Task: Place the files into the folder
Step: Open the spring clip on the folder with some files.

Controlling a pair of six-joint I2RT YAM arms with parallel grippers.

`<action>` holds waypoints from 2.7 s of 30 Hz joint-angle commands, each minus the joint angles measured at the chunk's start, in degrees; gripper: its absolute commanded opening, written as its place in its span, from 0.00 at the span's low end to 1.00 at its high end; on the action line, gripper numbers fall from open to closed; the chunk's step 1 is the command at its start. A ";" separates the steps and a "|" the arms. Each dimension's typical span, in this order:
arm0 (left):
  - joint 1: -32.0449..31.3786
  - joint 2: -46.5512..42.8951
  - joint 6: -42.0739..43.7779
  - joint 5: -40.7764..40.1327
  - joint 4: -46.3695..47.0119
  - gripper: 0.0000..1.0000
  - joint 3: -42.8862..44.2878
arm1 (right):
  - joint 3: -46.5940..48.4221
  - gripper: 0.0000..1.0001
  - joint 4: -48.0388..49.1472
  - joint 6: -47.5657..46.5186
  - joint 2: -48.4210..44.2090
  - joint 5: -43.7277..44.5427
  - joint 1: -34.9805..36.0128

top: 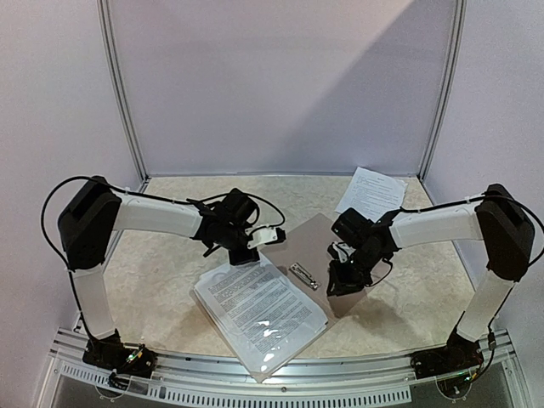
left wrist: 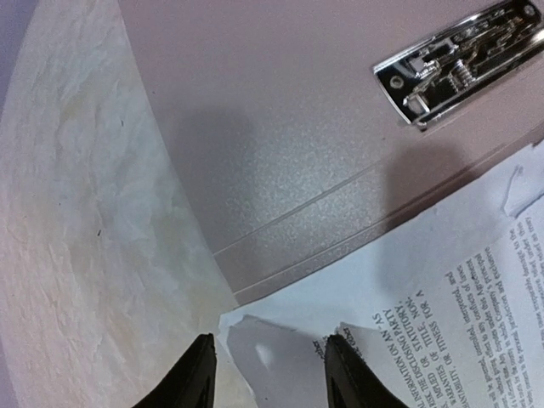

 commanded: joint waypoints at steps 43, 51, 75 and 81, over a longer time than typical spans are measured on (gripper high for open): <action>-1.87 9.65 -0.64 3.65 1.74 0.47 4.22 | -9.39 0.11 26.99 8.89 2.48 -13.73 -3.53; -1.90 9.96 -0.36 3.24 1.65 0.47 3.66 | -9.56 0.12 27.71 9.08 3.43 -14.02 -3.62; -4.70 8.33 3.10 -5.36 6.33 0.47 -3.12 | -9.89 0.03 17.82 7.83 8.02 -1.24 -3.68; -5.03 8.49 4.34 -6.66 7.39 0.48 -4.11 | -10.67 0.02 16.93 7.90 9.21 0.18 -4.13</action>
